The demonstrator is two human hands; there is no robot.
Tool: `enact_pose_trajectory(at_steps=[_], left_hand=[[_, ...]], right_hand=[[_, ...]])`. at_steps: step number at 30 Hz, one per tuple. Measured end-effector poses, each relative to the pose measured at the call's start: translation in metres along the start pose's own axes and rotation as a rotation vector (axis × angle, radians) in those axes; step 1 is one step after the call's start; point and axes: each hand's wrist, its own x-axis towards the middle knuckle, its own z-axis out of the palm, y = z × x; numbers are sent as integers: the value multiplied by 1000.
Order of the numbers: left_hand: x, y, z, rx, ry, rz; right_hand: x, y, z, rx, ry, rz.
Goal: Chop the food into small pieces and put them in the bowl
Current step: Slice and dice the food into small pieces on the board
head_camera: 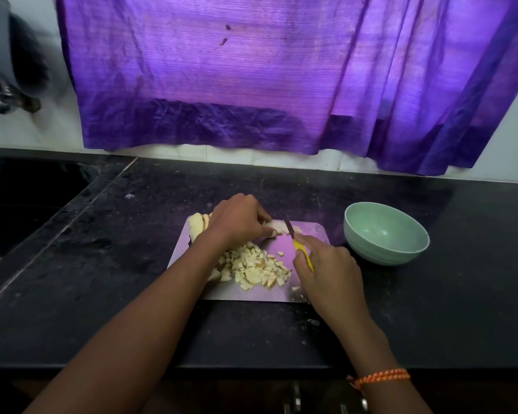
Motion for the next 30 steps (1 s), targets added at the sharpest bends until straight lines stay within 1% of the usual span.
enact_pose_trajectory(at_steps=[3, 5, 10, 19, 25, 30], left_hand=[[-1, -1, 1, -7, 2, -17], [-1, -1, 2, -11, 3, -28], [1, -1, 4, -37, 19, -52], [-2, 4, 2, -41, -2, -68], [-4, 8, 2, -19, 12, -81], [-3, 9, 3, -32, -3, -97]], right_hand=[[12, -9, 9, -67, -70, -18], [14, -11, 13, -86, -88, -19], [12, -9, 16, -104, -62, -20], [17, -14, 16, -166, -87, -41], [18, -10, 14, -112, -117, -41], [3, 2, 3, -67, -129, -3]])
